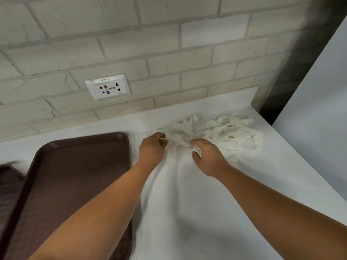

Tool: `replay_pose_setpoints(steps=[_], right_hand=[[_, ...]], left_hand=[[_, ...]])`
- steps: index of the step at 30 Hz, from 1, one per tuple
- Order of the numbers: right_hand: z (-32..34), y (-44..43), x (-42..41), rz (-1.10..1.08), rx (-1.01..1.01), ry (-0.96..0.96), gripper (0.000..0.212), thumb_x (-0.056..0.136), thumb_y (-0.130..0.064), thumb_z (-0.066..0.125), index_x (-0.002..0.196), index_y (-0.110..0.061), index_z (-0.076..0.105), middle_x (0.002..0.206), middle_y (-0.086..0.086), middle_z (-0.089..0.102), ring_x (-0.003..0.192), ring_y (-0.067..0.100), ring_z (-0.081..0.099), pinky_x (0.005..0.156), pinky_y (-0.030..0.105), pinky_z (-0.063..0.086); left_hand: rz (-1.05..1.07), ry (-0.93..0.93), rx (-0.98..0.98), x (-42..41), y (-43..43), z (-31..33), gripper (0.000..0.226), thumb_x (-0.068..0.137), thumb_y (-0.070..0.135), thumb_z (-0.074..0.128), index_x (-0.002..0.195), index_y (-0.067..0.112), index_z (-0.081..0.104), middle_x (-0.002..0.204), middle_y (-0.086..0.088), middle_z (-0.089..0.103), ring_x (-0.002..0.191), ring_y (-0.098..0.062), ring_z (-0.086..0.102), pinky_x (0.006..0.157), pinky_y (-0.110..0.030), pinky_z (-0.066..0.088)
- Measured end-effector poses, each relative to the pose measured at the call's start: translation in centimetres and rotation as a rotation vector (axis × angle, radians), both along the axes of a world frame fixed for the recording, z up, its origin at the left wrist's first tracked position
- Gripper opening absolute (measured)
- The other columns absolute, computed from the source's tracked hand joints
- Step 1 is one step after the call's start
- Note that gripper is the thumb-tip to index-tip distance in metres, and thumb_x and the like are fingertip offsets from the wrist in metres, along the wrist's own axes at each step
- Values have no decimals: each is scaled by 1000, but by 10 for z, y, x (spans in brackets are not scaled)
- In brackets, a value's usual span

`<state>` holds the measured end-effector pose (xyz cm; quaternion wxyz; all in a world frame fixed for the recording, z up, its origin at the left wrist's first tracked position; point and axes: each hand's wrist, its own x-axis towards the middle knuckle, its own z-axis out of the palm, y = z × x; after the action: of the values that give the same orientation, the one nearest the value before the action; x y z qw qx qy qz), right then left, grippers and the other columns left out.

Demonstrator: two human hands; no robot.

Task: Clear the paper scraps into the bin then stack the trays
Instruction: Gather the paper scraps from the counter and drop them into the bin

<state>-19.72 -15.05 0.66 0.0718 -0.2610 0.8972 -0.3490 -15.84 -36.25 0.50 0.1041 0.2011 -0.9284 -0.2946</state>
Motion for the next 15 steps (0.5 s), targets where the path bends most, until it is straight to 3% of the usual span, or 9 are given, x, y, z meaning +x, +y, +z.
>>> replay_pose_setpoints(steps=[3, 8, 10, 13, 15], right_hand=[[2, -9, -1, 11, 12, 1, 41, 93, -18, 55, 134, -20, 54, 136, -1, 55, 127, 16, 48, 107, 28, 38], [9, -30, 0, -35, -92, -63, 40, 93, -29, 60, 131, -17, 58, 127, -3, 61, 111, 15, 58, 99, 29, 46], [16, -42, 1, -54, -171, -201, 44, 91, -45, 61, 127, -19, 61, 119, -9, 64, 98, 10, 61, 94, 28, 49], [19, -55, 3, -38, -263, -317, 58, 81, -62, 62, 121, -20, 64, 108, -11, 68, 96, 9, 65, 92, 31, 52], [15, -60, 4, -50, -269, -313, 56, 80, -60, 64, 117, -19, 66, 105, -7, 70, 97, 11, 66, 93, 34, 53]], left_hand=[[14, 77, 102, 9, -2, 17, 27, 102, 31, 51, 117, 16, 67, 111, -2, 71, 101, -21, 62, 79, -19, 37], [1, 109, 439, 26, -4, 37, 16, 98, 22, 57, 88, 24, 70, 82, 4, 71, 70, -6, 62, 69, -21, 46], [-4, 92, 528, 33, -2, 37, 15, 95, 18, 62, 89, 27, 73, 82, 7, 74, 69, -1, 64, 68, -18, 48], [-24, 51, 611, 42, 2, 31, 15, 90, 35, 71, 95, 22, 75, 83, 5, 75, 70, -8, 66, 65, -24, 51], [-4, 49, 607, 44, 4, 27, 16, 89, 35, 71, 94, 20, 75, 75, 8, 73, 60, -4, 60, 59, -22, 46]])
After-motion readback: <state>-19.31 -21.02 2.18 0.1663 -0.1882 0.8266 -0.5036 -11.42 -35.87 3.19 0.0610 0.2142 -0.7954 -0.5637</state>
